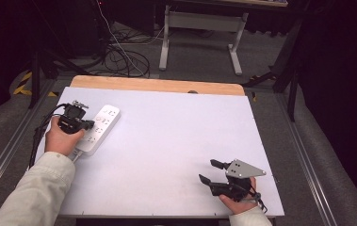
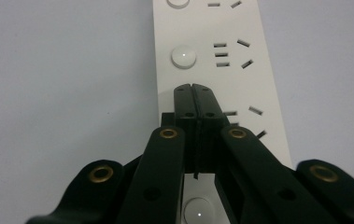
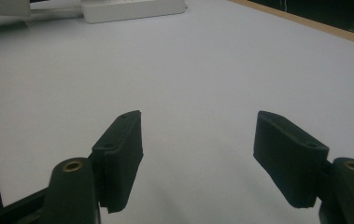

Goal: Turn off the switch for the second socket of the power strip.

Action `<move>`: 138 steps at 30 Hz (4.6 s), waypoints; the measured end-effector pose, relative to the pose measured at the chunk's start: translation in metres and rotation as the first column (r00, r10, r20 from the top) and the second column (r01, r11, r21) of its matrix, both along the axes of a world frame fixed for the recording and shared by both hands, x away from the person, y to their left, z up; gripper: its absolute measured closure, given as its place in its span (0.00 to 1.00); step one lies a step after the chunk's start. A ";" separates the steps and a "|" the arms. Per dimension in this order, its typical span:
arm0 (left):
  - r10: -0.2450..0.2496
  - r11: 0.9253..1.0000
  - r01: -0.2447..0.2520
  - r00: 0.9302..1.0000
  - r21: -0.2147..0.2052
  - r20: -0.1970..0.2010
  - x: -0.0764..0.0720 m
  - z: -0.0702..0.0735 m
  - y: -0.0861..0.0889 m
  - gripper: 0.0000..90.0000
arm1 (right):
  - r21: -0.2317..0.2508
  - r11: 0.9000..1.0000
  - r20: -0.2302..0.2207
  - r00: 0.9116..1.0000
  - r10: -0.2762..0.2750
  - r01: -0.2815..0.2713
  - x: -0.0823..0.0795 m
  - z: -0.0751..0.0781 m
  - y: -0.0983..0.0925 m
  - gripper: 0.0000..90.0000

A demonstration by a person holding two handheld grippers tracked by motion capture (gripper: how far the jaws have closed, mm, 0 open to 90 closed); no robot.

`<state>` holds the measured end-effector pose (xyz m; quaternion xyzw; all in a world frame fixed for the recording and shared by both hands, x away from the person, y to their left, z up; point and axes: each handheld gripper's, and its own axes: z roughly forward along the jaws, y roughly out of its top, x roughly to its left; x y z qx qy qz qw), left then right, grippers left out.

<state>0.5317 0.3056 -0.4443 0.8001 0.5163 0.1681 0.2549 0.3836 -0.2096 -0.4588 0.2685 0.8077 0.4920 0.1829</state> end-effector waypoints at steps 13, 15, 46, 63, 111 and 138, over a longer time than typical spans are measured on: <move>0.003 1.000 -0.004 1.000 0.030 0.025 -0.003 -0.001 -0.004 1.00 | -0.004 1.000 -0.002 1.000 0.003 -0.003 0.000 0.000 0.000 0.37; -0.007 0.999 0.006 0.999 0.039 0.032 -0.003 -0.002 -0.004 1.00 | -0.002 1.000 -0.004 1.000 0.002 -0.002 0.000 0.000 0.000 0.37; -0.061 0.996 0.053 0.990 0.066 0.128 -0.027 0.048 -0.023 1.00 | 0.003 1.000 -0.008 1.000 -0.006 0.006 0.000 0.000 -0.001 0.37; -0.091 0.996 0.093 0.980 -0.004 0.174 -0.040 0.078 -0.024 0.78 | 0.009 1.000 -0.005 1.000 -0.006 0.006 -0.001 0.000 -0.002 0.37; -0.268 0.888 0.413 0.820 -0.201 0.505 -0.157 0.059 -0.039 0.18 | 0.007 1.000 0.003 1.000 0.014 -0.014 -0.003 0.001 -0.001 0.35; -0.329 0.877 0.438 0.846 -0.196 0.419 -0.167 -0.015 -0.036 0.18 | 0.017 0.999 0.008 0.999 0.035 -0.035 -0.004 0.002 -0.002 0.34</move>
